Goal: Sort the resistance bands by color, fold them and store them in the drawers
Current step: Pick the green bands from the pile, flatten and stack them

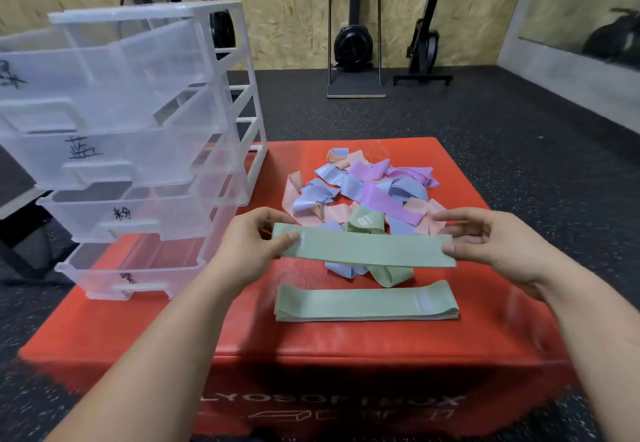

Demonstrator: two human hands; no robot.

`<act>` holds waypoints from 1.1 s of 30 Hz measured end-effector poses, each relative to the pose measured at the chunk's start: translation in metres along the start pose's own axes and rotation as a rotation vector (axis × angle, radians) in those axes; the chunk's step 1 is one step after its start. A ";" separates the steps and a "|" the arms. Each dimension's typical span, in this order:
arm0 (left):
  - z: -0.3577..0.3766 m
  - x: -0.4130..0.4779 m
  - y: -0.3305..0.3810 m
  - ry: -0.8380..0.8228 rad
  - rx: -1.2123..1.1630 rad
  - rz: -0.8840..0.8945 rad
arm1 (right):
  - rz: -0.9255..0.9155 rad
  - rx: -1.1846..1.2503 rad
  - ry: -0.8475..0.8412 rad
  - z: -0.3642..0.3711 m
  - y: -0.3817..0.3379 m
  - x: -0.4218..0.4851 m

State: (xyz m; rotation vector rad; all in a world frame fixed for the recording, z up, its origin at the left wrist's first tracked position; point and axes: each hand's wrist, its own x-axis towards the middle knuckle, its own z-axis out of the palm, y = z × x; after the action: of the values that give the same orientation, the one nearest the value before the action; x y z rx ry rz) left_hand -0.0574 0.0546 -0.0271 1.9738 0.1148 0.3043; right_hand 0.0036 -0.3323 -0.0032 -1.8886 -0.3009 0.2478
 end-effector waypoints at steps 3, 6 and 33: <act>-0.005 -0.017 0.005 -0.035 -0.003 0.021 | -0.061 0.054 0.104 0.003 -0.001 -0.009; -0.010 -0.033 0.012 -0.151 -0.050 0.010 | -0.136 0.170 0.173 0.014 -0.010 -0.020; 0.057 -0.075 0.068 -0.257 -0.097 0.184 | -0.174 0.008 -0.280 0.100 -0.007 -0.063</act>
State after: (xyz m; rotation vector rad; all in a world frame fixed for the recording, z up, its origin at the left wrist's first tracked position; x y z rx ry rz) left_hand -0.1182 -0.0401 0.0006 1.9126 -0.2441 0.1691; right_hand -0.0884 -0.2616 -0.0279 -1.8073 -0.6498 0.3956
